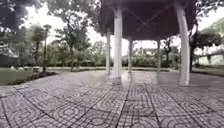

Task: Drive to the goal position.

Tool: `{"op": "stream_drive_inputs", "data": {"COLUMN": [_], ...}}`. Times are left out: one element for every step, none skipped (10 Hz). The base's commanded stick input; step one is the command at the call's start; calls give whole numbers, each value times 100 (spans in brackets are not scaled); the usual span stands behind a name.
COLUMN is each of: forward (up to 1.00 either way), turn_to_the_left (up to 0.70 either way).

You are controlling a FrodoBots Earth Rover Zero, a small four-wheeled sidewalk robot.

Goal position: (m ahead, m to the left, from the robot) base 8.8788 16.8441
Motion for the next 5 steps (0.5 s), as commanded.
{"op": "stream_drive_inputs", "data": {"forward": [100, 100, 100, 100, 100], "turn_to_the_left": [27, 27, 27, 27, 0]}}
